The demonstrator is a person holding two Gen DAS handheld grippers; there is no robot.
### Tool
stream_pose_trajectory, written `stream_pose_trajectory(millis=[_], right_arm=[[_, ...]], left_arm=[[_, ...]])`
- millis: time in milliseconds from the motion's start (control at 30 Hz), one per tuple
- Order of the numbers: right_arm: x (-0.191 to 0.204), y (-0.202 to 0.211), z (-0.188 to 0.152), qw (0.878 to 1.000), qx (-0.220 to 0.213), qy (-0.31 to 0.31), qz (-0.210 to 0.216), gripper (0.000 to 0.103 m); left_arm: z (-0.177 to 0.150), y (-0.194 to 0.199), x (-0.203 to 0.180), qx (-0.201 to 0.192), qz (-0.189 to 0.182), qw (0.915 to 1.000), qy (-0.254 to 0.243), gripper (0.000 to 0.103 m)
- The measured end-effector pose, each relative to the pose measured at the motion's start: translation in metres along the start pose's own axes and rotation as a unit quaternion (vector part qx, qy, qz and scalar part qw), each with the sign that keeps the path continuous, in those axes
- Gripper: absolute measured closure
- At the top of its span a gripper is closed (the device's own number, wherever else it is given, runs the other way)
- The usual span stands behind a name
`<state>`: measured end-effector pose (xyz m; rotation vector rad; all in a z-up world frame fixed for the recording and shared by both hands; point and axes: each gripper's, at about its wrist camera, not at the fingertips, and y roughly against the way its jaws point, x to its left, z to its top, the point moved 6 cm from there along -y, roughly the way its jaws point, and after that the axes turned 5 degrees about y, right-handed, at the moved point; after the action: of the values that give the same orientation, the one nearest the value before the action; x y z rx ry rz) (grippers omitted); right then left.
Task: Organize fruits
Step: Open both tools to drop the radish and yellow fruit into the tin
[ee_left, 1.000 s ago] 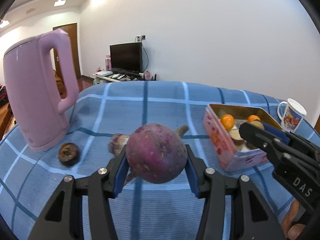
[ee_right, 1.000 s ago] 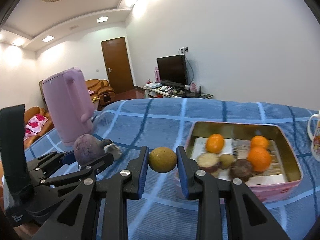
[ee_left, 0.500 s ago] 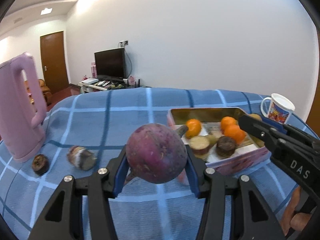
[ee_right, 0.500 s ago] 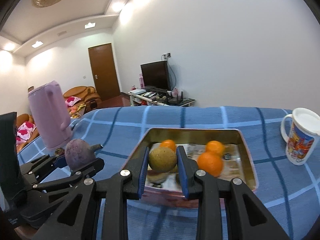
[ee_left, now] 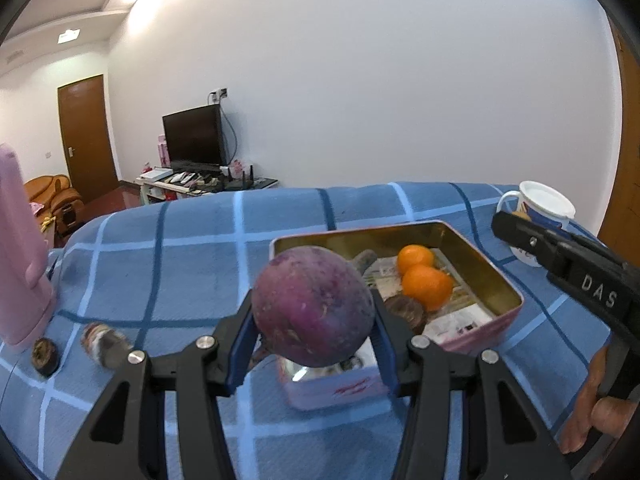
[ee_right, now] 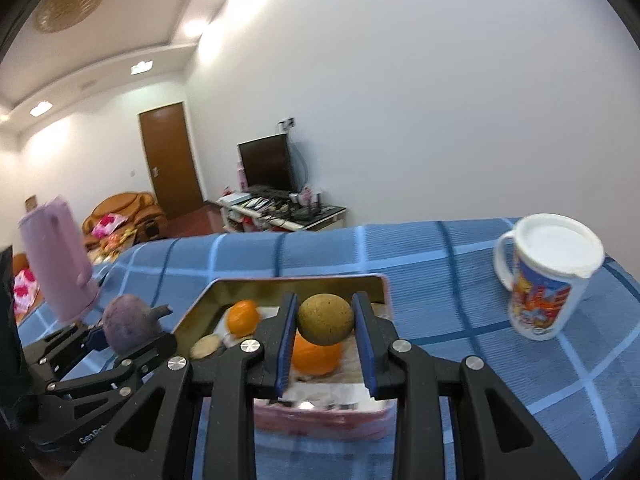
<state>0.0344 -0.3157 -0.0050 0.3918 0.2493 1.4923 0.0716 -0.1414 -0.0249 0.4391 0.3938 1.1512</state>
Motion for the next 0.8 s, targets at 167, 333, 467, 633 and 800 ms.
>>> stream_pose_trajectory(millis=[167, 333, 467, 633, 800], right_arm=[[-0.018, -0.013, -0.001, 1.0, 0.014, -0.02, -0.005, 0.073], [-0.015, -0.03, -0.004, 0.999, 0.036, -0.006, -0.005, 0.073], [-0.011, -0.046, -0.01, 0.998, 0.059, 0.01, -0.001, 0.073], [-0.006, -0.057, -0.015, 0.996, 0.083, 0.016, 0.013, 0.073], [-0.007, -0.068, -0.019, 0.994, 0.104, -0.001, 0.04, 0.073]], left_arm=[[0.008, -0.018, -0.018, 0.005, -0.006, 1.0, -0.006, 0.05], [0.014, -0.037, -0.029, 0.018, -0.009, 0.9998, -0.002, 0.05], [0.016, -0.053, -0.037, 0.031, -0.007, 0.9995, -0.008, 0.05], [0.014, -0.069, -0.039, 0.054, 0.004, 0.9985, -0.007, 0.05], [0.013, -0.086, -0.039, 0.085, 0.004, 0.9963, 0.006, 0.05]])
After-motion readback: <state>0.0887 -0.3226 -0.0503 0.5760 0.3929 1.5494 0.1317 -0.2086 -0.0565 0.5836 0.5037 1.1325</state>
